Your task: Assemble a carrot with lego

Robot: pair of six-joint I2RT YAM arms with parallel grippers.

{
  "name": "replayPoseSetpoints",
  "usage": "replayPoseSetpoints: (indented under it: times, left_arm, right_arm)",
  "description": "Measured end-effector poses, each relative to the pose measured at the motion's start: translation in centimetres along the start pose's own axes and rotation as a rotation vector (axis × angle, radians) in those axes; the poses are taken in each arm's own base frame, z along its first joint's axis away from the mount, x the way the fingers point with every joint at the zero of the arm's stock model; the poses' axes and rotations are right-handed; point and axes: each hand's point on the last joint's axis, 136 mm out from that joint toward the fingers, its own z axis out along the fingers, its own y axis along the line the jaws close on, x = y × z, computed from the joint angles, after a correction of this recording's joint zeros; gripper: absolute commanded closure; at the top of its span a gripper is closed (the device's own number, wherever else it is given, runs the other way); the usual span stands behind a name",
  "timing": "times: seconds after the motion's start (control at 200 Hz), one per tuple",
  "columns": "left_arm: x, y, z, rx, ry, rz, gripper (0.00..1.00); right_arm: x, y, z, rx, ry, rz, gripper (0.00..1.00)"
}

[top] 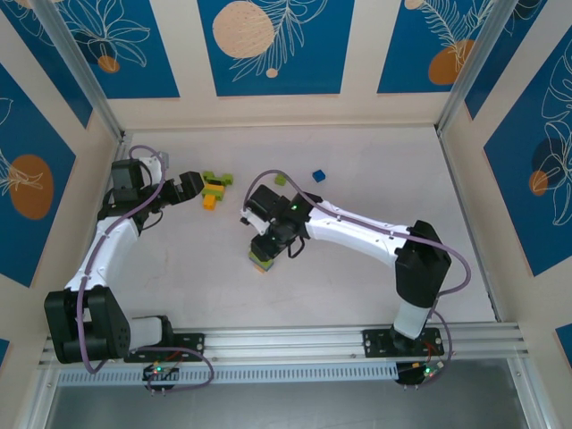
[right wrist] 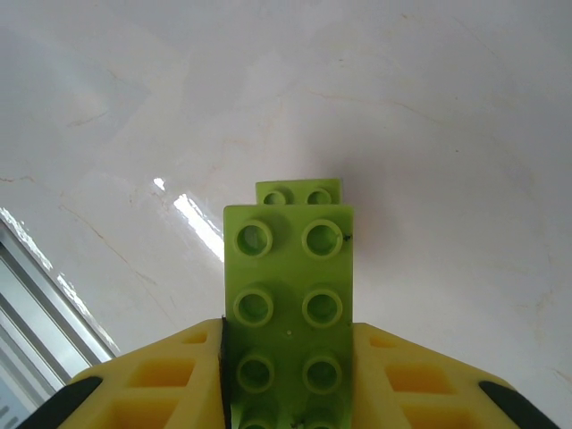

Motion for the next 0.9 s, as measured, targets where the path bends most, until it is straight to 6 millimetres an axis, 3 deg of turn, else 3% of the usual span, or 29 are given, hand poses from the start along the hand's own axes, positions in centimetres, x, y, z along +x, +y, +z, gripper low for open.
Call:
replayPoseSetpoints:
  times: [0.215,0.9]
  left_arm:
    - [0.0,0.0,0.0,0.000,0.000,0.000,0.00]
    - [0.0,0.0,0.0,0.000,0.000,0.000,0.00]
  right_arm:
    - [0.3,0.1,1.2,-0.005,0.029,-0.006,0.68]
    - [-0.1,0.4,1.5,0.003,0.015,-0.035,0.69]
